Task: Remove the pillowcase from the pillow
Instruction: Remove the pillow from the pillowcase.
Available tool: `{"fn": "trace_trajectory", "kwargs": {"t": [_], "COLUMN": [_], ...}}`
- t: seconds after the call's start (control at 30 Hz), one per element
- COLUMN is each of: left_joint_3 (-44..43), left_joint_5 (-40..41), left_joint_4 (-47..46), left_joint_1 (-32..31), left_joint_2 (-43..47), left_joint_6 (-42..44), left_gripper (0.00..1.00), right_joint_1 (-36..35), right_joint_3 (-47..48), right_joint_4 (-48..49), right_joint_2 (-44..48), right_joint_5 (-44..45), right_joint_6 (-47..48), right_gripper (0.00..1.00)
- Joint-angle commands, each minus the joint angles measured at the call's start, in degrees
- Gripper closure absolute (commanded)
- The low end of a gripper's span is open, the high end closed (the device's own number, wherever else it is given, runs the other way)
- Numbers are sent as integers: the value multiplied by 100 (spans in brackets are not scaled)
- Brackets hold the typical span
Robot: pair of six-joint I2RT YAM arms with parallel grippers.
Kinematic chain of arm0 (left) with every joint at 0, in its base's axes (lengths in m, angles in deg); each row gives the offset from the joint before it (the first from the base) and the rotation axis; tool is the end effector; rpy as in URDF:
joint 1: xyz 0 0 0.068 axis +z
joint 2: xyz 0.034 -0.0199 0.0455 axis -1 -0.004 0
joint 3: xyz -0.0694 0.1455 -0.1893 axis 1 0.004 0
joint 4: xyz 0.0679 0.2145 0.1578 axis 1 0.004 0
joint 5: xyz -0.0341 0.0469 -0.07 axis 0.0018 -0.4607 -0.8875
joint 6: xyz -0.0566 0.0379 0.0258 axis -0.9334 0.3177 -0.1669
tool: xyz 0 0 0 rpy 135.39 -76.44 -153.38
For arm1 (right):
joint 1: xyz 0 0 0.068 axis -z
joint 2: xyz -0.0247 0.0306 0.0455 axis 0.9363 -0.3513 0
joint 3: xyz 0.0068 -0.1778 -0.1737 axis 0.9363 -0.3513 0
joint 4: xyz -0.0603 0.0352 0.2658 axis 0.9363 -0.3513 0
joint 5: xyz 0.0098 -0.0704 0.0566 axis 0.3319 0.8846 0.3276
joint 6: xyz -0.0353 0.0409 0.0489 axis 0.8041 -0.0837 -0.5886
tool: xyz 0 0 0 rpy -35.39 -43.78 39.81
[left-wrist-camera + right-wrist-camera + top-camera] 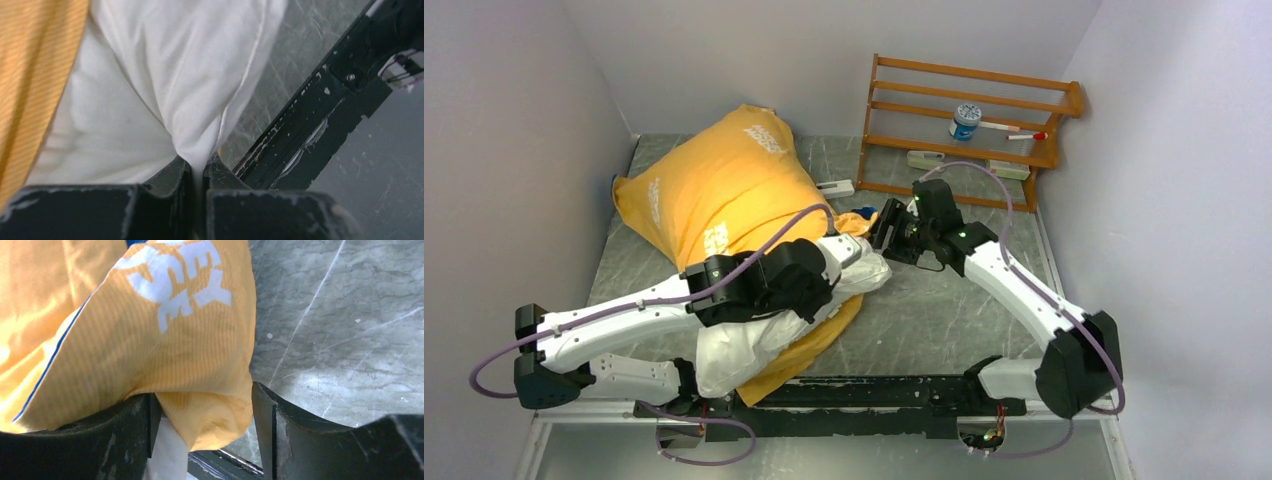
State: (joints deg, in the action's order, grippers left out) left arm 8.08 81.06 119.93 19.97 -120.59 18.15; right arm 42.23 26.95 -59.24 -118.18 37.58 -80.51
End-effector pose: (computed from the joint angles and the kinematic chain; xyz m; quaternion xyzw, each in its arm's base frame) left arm 0.1117 -0.2664 0.3163 0.3608 0.8315 -0.2125 0.3651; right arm 0.2686 0.1544 0.2350 0.0951 0.9009 0.3313 0.2639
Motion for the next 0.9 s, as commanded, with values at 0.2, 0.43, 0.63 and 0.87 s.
{"fn": "trace_trajectory", "kwargs": {"t": [0.2, 0.43, 0.63, 0.87], "left_joint_3": [-90, -30, 5, -219], "left_joint_5": [-1881, -1377, -687, 687], "left_joint_4": [-521, -464, -671, -324], "left_joint_1": [-728, -737, -736, -709], "left_joint_2": [-44, -119, -35, 88], "left_joint_6": [198, 137, -6, -284], "left_gripper": [95, 95, 95, 31], "right_joint_1": [-60, -38, 164, 180], "right_joint_3": [810, 860, 767, -360], "right_joint_4": [324, 183, -741, -1710], "right_joint_2": [-1168, -481, 28, 1529], "right_joint_5": [757, 868, 1209, 1751], "right_joint_6": [166, 819, 985, 618], "right_gripper": [31, 25, 23, 18]}}
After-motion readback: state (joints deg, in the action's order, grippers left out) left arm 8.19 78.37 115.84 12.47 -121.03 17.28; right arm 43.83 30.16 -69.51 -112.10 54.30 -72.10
